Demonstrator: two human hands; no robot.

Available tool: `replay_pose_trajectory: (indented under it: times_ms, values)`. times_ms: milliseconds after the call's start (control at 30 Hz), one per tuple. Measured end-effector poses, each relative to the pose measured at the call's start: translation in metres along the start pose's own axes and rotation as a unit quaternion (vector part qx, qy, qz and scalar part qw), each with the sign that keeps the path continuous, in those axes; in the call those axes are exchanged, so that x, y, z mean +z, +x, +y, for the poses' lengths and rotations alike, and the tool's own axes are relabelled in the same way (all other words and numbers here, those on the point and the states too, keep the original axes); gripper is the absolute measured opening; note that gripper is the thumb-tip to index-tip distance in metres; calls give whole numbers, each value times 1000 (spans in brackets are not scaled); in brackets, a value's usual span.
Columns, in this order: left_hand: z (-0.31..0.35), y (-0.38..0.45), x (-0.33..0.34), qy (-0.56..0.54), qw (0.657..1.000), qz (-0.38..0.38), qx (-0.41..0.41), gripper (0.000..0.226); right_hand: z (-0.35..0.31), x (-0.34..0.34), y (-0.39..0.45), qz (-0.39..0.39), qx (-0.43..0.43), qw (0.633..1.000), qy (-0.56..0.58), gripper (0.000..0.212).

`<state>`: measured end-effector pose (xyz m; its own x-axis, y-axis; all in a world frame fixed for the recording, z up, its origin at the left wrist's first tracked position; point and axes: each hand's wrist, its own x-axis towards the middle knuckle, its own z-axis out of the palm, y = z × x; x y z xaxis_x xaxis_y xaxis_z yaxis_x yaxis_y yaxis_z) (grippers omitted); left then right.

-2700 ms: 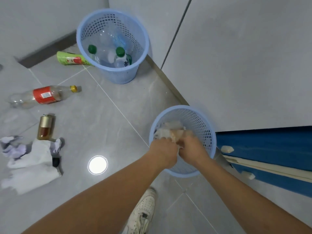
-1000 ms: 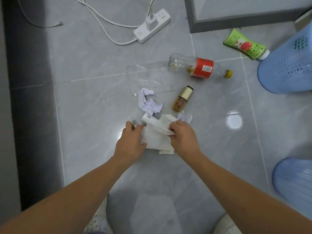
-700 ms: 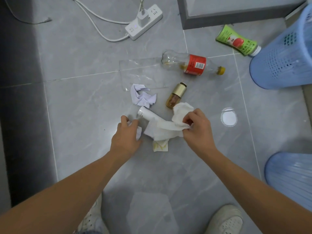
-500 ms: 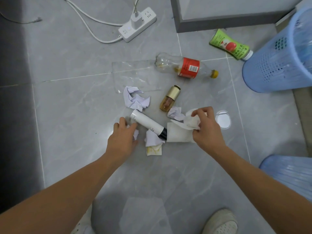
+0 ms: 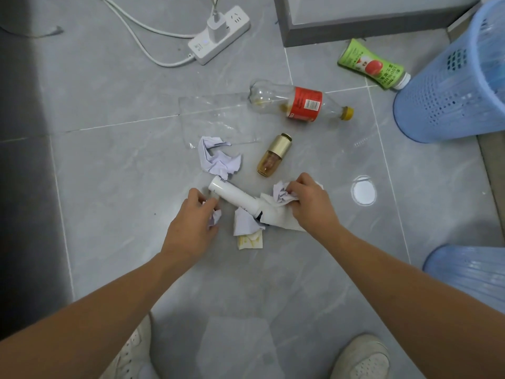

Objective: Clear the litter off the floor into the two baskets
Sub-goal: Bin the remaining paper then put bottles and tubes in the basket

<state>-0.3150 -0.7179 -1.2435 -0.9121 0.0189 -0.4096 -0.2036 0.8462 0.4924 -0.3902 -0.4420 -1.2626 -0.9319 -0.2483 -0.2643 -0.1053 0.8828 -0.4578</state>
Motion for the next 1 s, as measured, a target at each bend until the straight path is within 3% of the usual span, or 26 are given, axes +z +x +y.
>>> replay_pose_trajectory:
  times_ms: [233, 400, 567, 700, 867, 1000]
  values:
    - [79, -29, -91, -64, 998, -6, 24, 32, -28, -123, -41, 108, 106, 985, 79, 17]
    - [204, -35, -176, -127, 987, -55, 83, 33, -55, -267, -81, 223, 201, 941, 156, 26]
    - [338, -33, -211, -155, 969, -100, 162, 32, -48, -382, -131, 283, 249, 908, 186, 18]
    - [430, -47, -159, -174, 953, -149, 198, 31, 19, -406, -201, 325, 307, 873, 194, 14]
    - [504, -77, -33, -158, 932, -217, 245, 31, 130, -379, -287, 331, 423, 826, 170, 19]
    - [535, -93, 59, -81, 931, -227, 274, 33, 193, -334, -326, 271, 461, 834, 137, 17]
